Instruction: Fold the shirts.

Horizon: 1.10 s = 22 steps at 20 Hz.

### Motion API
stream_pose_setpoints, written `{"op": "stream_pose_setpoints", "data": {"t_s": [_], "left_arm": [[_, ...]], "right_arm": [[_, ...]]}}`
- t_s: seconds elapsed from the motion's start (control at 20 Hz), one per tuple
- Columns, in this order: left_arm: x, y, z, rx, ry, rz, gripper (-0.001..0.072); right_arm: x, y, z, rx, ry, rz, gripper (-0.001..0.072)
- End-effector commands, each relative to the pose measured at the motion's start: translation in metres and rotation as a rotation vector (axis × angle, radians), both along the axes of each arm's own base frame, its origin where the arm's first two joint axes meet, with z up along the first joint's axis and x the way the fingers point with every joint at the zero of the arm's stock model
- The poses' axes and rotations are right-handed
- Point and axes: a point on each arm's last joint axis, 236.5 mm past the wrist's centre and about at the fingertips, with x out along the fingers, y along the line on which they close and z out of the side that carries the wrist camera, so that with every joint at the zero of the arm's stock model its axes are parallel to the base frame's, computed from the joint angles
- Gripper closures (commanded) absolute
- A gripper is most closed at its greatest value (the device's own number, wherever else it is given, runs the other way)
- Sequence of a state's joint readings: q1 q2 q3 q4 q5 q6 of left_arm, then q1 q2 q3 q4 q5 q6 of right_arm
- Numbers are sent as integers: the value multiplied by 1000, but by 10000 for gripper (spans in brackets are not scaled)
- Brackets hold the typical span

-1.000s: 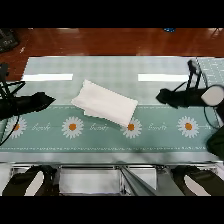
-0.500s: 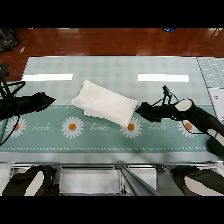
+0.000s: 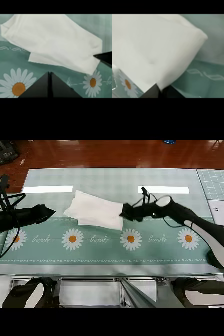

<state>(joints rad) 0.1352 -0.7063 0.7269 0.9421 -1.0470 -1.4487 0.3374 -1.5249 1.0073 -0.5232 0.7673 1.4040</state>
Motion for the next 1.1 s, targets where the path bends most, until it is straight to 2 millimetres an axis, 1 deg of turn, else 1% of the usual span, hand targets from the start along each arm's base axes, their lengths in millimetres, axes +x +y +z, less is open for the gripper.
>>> {"op": "stream_pose_setpoints", "data": {"t_s": [0.0,0.05,0.15,0.25,0.3,0.35,0.4,0.45,0.5,0.6,0.65,0.7,0.8,0.85,0.9,0.95,1.05], "left_arm": [[0,0,0,0,0,2,686],[0,0,0,0,0,2,687],[0,0,0,0,0,1,686],[0,0,0,0,1,2,687],[0,0,0,-1,1,1,686],[0,0,0,-1,2,1,686],[0,0,0,-1,1,1,687],[0,0,0,-1,1,1,687],[0,0,0,-1,2,1,686],[0,0,0,-3,2,4,686],[0,0,0,-3,3,4,686],[0,0,0,-4,2,4,686],[0,0,1,-7,2,4,687],[0,-2,2,-18,0,3,686],[1,-5,4,-37,-2,3,686],[1,-8,7,-56,-5,2,686],[2,-12,10,-77,-8,2,687]], "right_arm": [[48,11,78,-3,-185,80,688],[64,4,106,-30,-241,80,688],[86,-6,161,-46,-331,61,688],[101,-17,210,-28,-419,39,688],[107,-27,231,-20,-449,21,688],[112,-40,247,-21,-466,-1,688],[115,-55,260,-21,-474,-22,688],[118,-74,271,-30,-474,-48,688],[119,-95,279,-49,-472,-78,688],[117,-144,293,-99,-467,-160,688],[112,-171,297,-130,-455,-202,688],[103,-202,299,-172,-430,-249,688],[82,-252,299,-264,-379,-319,688],[68,-278,296,-320,-335,-361,688],[54,-300,292,-370,-292,-390,688],[38,-320,288,-416,-246,-420,689],[8,-353,281,-499,-163,-477,689]]}}
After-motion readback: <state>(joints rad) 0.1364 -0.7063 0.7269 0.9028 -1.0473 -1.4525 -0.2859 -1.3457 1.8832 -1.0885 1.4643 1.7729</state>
